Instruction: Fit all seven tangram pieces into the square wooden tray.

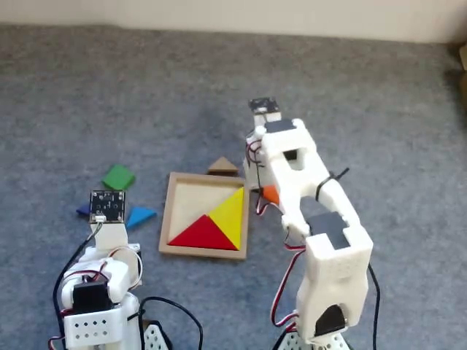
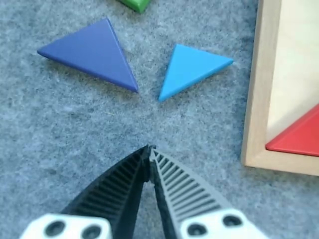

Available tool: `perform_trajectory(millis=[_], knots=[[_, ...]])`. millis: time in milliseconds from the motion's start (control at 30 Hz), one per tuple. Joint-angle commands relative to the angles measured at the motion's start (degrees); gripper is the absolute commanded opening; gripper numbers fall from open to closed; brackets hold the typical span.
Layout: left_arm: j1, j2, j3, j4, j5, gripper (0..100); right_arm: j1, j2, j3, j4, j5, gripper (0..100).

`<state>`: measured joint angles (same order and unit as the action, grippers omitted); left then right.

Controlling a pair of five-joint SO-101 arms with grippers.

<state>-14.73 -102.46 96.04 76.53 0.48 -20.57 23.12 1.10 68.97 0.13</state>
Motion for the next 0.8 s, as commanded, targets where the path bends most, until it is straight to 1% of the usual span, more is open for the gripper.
perform_trajectory(millis=[0, 233, 400, 467, 633, 667, 700, 767], knots=[[-0.66, -1.89, 1.10, 0.26, 0.62, 1, 1.80, -1.36, -3.82, 1.89, -0.09, 22.4], [-0.66, -1.89, 1.10, 0.26, 0.62, 1, 1.80, -1.19, -3.56, 1.54, -0.09, 21.3], [-0.66, -1.89, 1.10, 0.26, 0.62, 1, 1.80, 3.65, -4.09, 1.63, -0.09, 8.3], [-0.66, -1.89, 1.10, 0.26, 0.62, 1, 1.71, 6.11, -6.46, 2.07, -0.09, 7.2], [-0.66, -1.89, 1.10, 0.26, 0.62, 1, 1.98, 7.60, -14.99, 11.21, 0.00, 7.0], [-0.66, -1.89, 1.10, 0.26, 0.62, 1, 1.98, 7.52, -16.13, 12.70, 0.70, 7.0], [-0.66, -1.89, 1.10, 0.26, 0.62, 1, 1.80, 7.52, -17.19, 13.93, 2.99, 7.0], [-0.66, -1.89, 1.10, 0.26, 0.62, 1, 1.45, 7.43, -18.95, 16.13, 9.41, 7.0]])
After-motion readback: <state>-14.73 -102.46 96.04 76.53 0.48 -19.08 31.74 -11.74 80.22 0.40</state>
